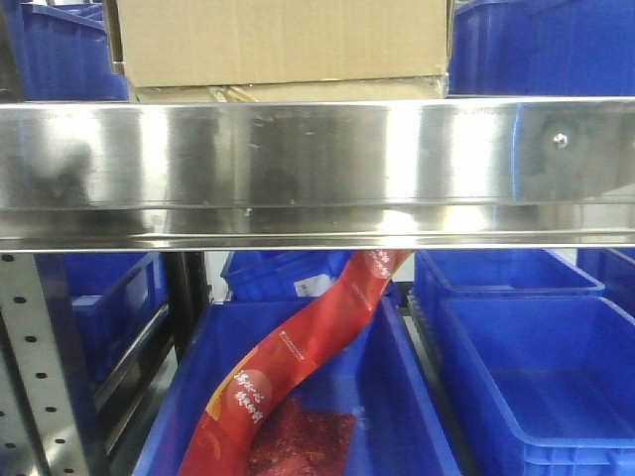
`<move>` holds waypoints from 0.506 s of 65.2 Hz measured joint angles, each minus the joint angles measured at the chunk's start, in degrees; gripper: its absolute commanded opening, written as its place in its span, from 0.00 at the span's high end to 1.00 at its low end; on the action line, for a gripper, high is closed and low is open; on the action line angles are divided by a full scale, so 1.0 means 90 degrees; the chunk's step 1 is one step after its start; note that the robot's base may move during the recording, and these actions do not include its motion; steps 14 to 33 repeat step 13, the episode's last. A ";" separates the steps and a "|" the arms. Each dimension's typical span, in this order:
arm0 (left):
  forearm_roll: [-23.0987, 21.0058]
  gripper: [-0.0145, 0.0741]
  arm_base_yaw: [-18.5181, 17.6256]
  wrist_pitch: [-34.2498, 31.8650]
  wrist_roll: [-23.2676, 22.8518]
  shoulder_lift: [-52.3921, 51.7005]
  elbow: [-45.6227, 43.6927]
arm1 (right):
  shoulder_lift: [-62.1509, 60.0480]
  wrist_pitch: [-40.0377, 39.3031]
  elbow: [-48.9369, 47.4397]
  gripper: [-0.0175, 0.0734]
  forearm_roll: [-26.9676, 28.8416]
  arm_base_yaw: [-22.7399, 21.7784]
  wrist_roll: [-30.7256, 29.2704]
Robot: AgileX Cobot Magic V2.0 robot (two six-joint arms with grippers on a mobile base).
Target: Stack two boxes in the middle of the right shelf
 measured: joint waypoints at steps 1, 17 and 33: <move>0.0000 0.94 0.0000 0.0000 0.0000 0.0000 0.0000 | 0.0000 0.0000 0.0000 0.99 0.0000 0.0000 0.0000; 0.0000 0.94 0.0000 0.0000 0.0000 0.0000 0.0000 | 0.0000 0.0000 0.0000 0.99 0.0000 0.0000 0.0000; 0.0000 0.94 0.0000 0.0000 0.0000 0.0000 0.0000 | 0.0000 0.0000 0.0000 0.99 0.0000 0.0000 0.0000</move>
